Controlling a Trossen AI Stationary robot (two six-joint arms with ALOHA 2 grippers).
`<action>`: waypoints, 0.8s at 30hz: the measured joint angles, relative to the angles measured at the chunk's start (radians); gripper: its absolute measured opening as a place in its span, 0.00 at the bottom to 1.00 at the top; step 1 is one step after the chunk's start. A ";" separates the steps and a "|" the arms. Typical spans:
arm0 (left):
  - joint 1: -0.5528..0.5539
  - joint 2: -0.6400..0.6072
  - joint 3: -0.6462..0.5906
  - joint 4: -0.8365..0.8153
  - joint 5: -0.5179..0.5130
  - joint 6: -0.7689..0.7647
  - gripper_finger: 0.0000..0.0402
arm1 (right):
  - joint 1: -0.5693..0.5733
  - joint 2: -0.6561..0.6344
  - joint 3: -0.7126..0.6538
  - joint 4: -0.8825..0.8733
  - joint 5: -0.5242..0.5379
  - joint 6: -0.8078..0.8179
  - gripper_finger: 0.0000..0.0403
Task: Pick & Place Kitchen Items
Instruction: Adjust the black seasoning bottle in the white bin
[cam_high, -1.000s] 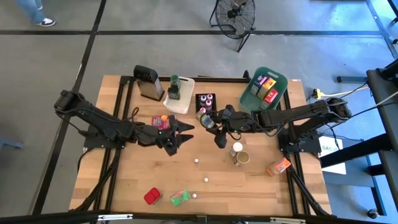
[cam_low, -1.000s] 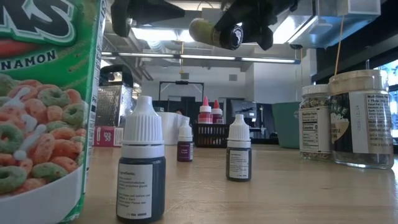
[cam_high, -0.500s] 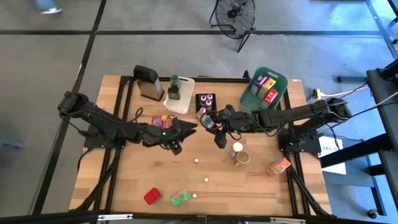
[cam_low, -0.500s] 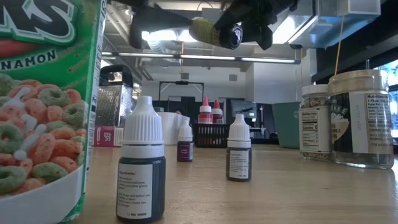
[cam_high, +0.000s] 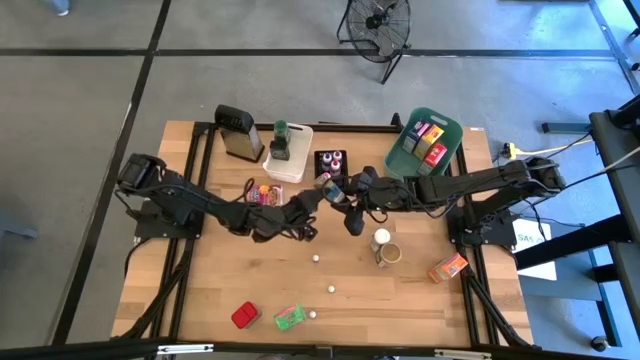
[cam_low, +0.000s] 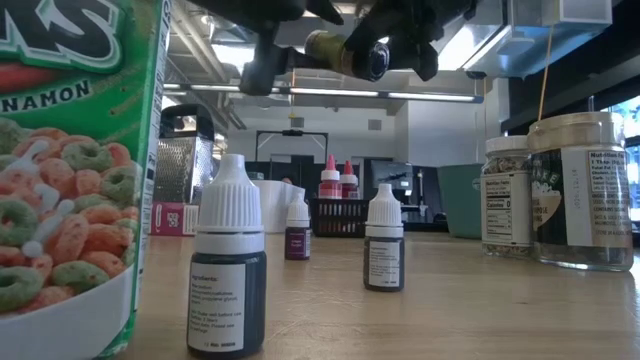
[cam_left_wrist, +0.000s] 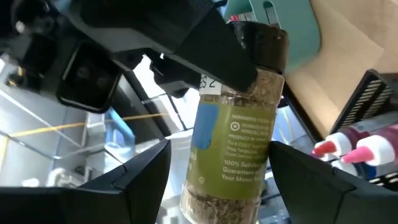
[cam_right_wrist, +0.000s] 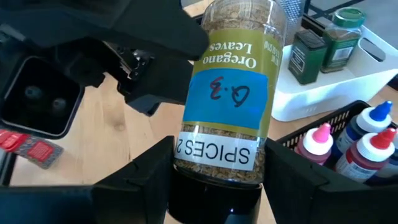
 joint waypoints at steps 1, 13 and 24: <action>0.000 0.000 0.001 0.000 0.001 -0.022 0.66 | 0.000 0.000 0.000 0.000 -0.001 0.000 0.51; -0.006 0.000 0.002 -0.023 0.017 -0.176 0.66 | 0.002 0.000 0.000 -0.006 -0.019 0.000 0.51; 0.000 0.000 0.005 -0.101 0.060 -0.127 0.66 | 0.002 0.001 0.000 -0.007 -0.018 0.003 0.51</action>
